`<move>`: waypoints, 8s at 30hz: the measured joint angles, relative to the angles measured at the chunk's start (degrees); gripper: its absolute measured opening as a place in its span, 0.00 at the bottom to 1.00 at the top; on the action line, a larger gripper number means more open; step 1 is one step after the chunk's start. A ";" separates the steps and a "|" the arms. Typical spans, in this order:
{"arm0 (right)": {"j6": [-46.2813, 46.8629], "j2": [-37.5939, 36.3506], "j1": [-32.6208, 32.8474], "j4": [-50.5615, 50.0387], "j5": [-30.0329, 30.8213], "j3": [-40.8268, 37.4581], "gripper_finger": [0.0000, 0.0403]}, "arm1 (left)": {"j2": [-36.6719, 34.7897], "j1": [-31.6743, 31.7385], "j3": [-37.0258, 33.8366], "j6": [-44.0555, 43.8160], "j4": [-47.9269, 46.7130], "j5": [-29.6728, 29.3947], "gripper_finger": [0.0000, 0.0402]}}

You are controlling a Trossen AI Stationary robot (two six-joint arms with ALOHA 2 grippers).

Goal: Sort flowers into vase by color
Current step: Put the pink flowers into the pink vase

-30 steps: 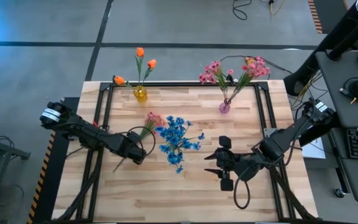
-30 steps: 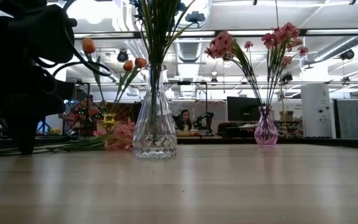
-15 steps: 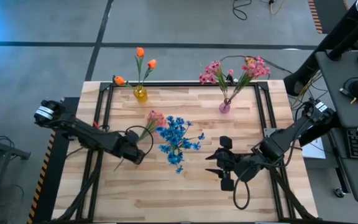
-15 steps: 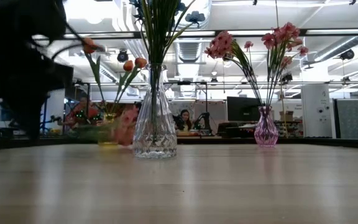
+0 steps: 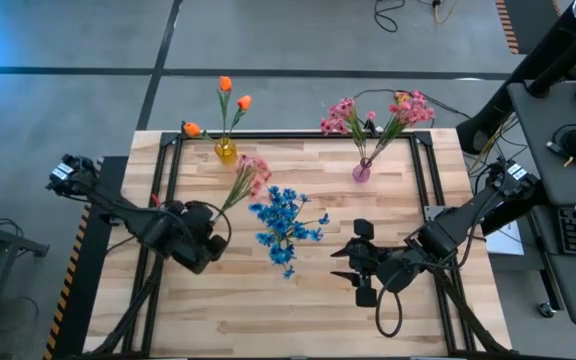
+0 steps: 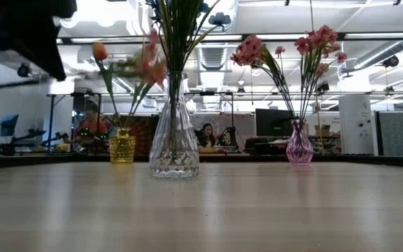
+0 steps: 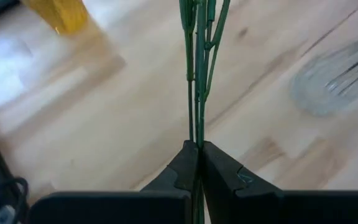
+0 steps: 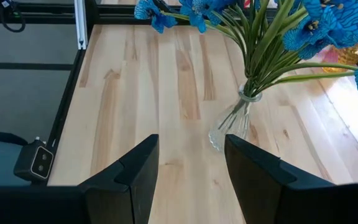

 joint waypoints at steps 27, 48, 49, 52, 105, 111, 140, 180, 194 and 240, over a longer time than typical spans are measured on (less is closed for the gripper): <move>-2.13 -2.34 2.94 0.05 10.01 0.00 0.44 | 0.86 -22.38 21.35 15.94 -5.91 -44.15 0.00; -13.09 1.05 5.97 13.70 11.04 0.00 0.44 | 15.86 -25.87 24.14 63.62 38.83 -30.68 0.00; -12.93 1.03 6.36 13.74 11.02 0.00 0.44 | 16.98 -26.05 25.40 67.59 41.57 -29.34 0.00; -12.72 1.01 7.51 13.92 10.98 0.00 0.44 | 19.92 -26.41 29.45 77.56 47.87 -27.80 0.00; -54.77 23.30 10.96 82.97 10.92 -4.17 0.48 | 28.99 -10.31 6.25 100.24 109.24 3.08 0.00; -53.02 23.30 10.92 79.89 10.44 -3.03 0.57 | 29.03 -10.28 6.25 100.20 110.52 2.12 0.00; -47.60 23.21 7.82 72.93 10.34 -0.83 0.10 | 29.05 -9.48 6.25 97.65 111.23 1.71 0.00; -12.36 -21.85 -2.38 21.92 24.48 -19.96 0.03 | 15.11 -12.82 6.27 96.26 89.35 -0.44 0.38; -16.14 -34.60 -20.16 36.02 20.83 -31.70 0.03 | 3.64 -12.76 6.27 92.73 63.19 -6.03 0.38; -15.42 -28.13 -43.45 31.05 25.51 -30.91 0.03 | -0.02 -13.26 6.25 76.04 42.16 -28.30 0.38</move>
